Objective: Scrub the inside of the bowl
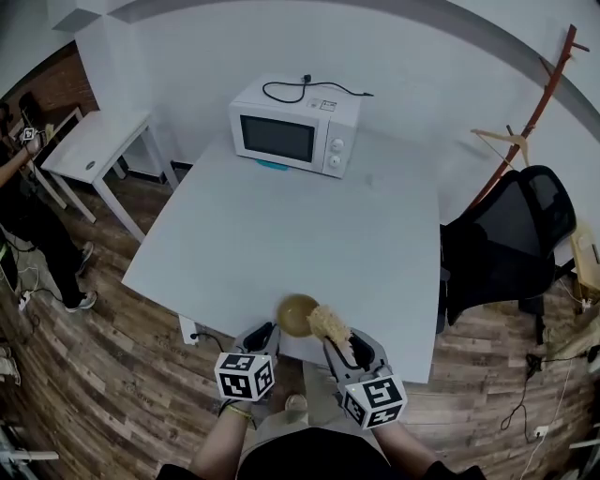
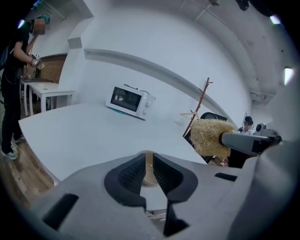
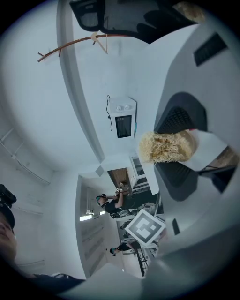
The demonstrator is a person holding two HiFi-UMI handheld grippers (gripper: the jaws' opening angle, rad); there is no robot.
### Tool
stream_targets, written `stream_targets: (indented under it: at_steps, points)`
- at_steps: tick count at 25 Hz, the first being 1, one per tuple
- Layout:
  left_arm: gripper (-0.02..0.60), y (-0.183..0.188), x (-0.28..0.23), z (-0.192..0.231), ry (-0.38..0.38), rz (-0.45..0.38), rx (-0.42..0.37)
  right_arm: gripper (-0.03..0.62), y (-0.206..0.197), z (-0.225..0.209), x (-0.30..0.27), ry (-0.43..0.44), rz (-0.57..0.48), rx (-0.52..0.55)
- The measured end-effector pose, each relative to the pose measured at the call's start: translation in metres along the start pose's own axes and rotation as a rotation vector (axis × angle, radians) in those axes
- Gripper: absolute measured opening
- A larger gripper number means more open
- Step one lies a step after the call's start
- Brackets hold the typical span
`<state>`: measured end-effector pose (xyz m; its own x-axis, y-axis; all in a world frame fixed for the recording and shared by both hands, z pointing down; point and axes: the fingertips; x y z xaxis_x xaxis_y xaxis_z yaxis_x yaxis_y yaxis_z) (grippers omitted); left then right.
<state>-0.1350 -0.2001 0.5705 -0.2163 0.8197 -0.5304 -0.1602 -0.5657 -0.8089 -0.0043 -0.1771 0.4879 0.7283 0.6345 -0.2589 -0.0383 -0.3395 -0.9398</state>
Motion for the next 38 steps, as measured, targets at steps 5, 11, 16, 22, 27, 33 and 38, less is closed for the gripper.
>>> stream_targets:
  at_steps: [5, 11, 16, 22, 27, 33, 38]
  points:
    - [0.150, -0.013, -0.031, 0.005, -0.046, 0.089, 0.145, 0.172, -0.010, -0.014, -0.013, 0.019, 0.033, -0.019]
    - [0.150, -0.031, -0.066, 0.021, -0.044, 0.189, 0.251, 0.172, -0.014, -0.032, -0.024, 0.023, 0.053, -0.044]
    - [0.123, -0.038, -0.086, 0.023, -0.054, 0.230, 0.299, 0.172, -0.020, -0.044, -0.028, 0.023, 0.073, -0.058]
    - [0.052, -0.038, -0.093, 0.025, -0.045, 0.236, 0.328, 0.172, -0.022, -0.051, -0.033, 0.027, 0.086, -0.057]
    - [0.034, -0.025, -0.083, 0.025, -0.016, 0.186, 0.283, 0.172, -0.027, -0.044, -0.037, 0.047, 0.104, -0.051]
    - [0.034, -0.011, -0.062, 0.015, -0.010, 0.134, 0.236, 0.172, -0.026, -0.023, -0.045, 0.088, 0.126, 0.001]
    - [0.034, 0.002, -0.038, 0.003, -0.022, 0.075, 0.212, 0.172, -0.030, -0.006, -0.050, 0.108, 0.186, 0.082]
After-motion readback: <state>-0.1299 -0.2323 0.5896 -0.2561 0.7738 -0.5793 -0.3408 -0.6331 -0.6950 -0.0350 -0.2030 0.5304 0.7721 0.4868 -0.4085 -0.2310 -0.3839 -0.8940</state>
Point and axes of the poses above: the fingertips, and each gripper's own axes: x backward along the fingers, z to its left, y out of its top, and after that the axes turned 13 degrees about y, right-handed
